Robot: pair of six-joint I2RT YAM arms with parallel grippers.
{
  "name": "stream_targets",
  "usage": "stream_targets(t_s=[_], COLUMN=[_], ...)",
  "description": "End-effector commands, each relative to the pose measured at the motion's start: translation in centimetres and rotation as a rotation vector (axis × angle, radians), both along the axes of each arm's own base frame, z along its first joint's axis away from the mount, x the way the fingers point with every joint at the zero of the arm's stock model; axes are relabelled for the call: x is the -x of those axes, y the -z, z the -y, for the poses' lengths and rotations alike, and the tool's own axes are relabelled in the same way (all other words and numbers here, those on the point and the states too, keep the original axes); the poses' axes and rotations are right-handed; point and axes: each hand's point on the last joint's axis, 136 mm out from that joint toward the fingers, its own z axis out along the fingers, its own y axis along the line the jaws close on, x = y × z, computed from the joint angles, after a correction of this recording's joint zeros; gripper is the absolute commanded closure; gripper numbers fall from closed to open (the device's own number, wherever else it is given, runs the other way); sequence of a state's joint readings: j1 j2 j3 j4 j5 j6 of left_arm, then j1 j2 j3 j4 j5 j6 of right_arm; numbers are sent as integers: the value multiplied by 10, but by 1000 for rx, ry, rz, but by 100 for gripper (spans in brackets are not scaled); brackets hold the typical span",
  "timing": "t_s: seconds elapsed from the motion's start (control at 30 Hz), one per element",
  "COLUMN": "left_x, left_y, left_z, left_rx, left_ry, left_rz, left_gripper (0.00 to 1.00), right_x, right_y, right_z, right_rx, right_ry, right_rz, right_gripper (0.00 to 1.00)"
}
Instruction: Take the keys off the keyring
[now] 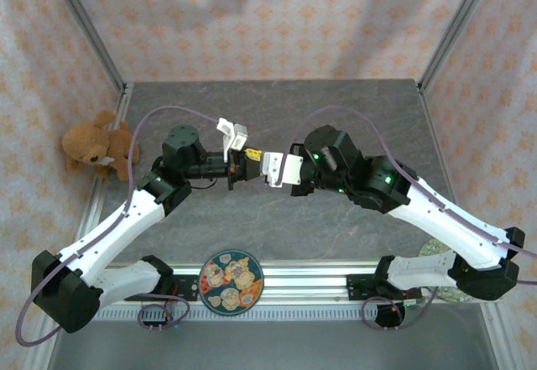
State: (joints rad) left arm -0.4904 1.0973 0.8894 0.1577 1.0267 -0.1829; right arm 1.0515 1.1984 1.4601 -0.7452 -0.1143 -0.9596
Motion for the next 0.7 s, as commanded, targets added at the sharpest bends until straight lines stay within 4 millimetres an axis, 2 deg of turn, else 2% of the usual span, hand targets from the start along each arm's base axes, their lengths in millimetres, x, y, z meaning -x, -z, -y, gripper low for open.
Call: stream_targets(t_s=[0.0,0.67], left_x=[-57,-53], left_y=[-35,-36], left_z=[-21,-19], left_rx=[54,50], left_ry=[-277,-248], left_rz=[74,89], left_gripper=[100,100], right_x=[117,118], right_y=[31,36], right_z=[-36,-63], right_rx=[50,36], right_ry=[-518,-570], right_rz=[-240,-244], right_gripper=[100,100])
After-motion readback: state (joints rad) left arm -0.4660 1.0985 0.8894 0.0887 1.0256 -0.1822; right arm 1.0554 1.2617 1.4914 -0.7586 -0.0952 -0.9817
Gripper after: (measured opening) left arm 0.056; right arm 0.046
